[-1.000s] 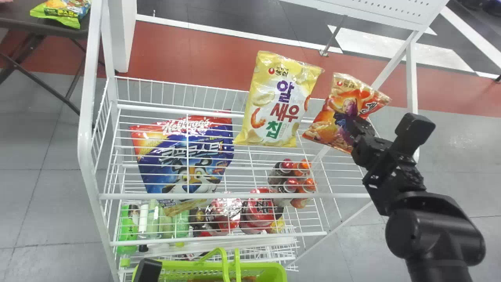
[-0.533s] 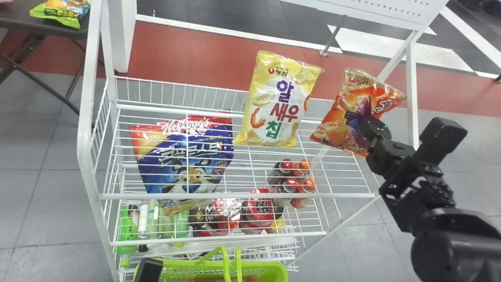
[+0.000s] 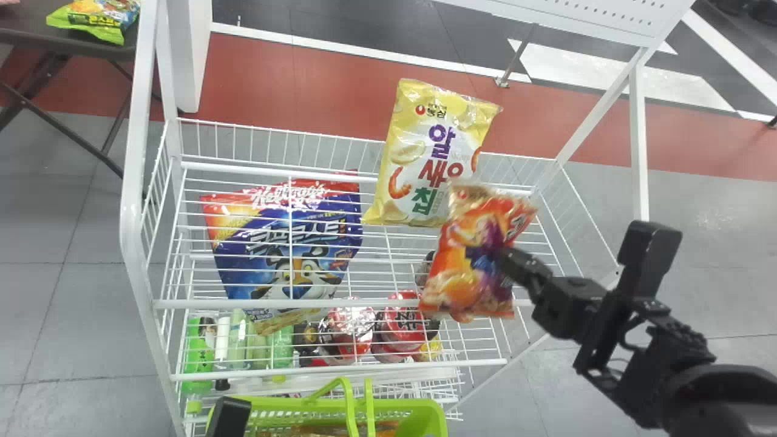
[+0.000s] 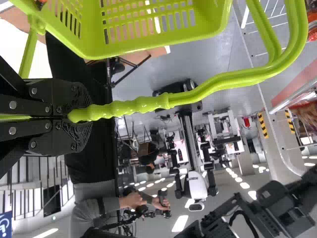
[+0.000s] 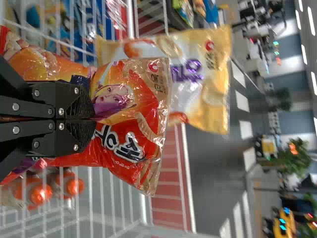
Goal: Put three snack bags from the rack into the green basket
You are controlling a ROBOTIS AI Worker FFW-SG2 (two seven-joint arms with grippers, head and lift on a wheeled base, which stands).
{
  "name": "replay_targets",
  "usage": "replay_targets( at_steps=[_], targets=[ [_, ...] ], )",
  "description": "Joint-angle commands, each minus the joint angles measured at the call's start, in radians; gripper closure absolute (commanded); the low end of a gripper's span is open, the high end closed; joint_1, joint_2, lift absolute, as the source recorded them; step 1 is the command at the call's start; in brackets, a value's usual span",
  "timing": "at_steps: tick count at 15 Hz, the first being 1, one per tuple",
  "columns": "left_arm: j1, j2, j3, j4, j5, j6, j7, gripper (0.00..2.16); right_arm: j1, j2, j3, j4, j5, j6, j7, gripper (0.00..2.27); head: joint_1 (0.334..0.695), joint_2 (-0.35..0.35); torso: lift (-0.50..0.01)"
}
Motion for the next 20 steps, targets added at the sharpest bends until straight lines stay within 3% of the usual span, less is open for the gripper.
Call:
replay_targets(
  at_steps=[1, 3, 7, 12, 20],
  targets=[
    [0.000, -0.003, 0.001, 0.000, 0.000, -0.005, 0.003, 1.49, 0.038, -0.002, 0.000, -0.002, -0.014, 0.067, 0.038, 2.13, 0.695, -0.350, 0.000],
    [0.000, -0.003, 0.001, 0.002, 0.000, -0.008, 0.003, 1.49, 0.088, -0.002, -0.020, -0.002, -0.048, 0.132, 0.097, 2.13, 0.695, -0.350, 0.000],
    [0.000, -0.003, 0.000, 0.002, 0.000, -0.014, 0.003, 1.49, 0.124, 0.000, -0.021, -0.011, -0.082, 0.221, 0.143, 2.16, 0.695, -0.350, 0.000],
    [0.008, -0.003, 0.000, -0.005, -0.002, -0.014, 0.003, 1.49, 0.146, -0.002, -0.020, -0.065, -0.181, 0.537, 0.217, 2.19, 0.695, -0.350, 0.000],
    [0.009, -0.003, 0.000, -0.005, -0.002, -0.017, 0.004, 1.49, 0.180, -0.002, 0.002, -0.049, -0.244, 0.747, 0.203, 2.19, 0.695, -0.350, 0.000]
  ],
)
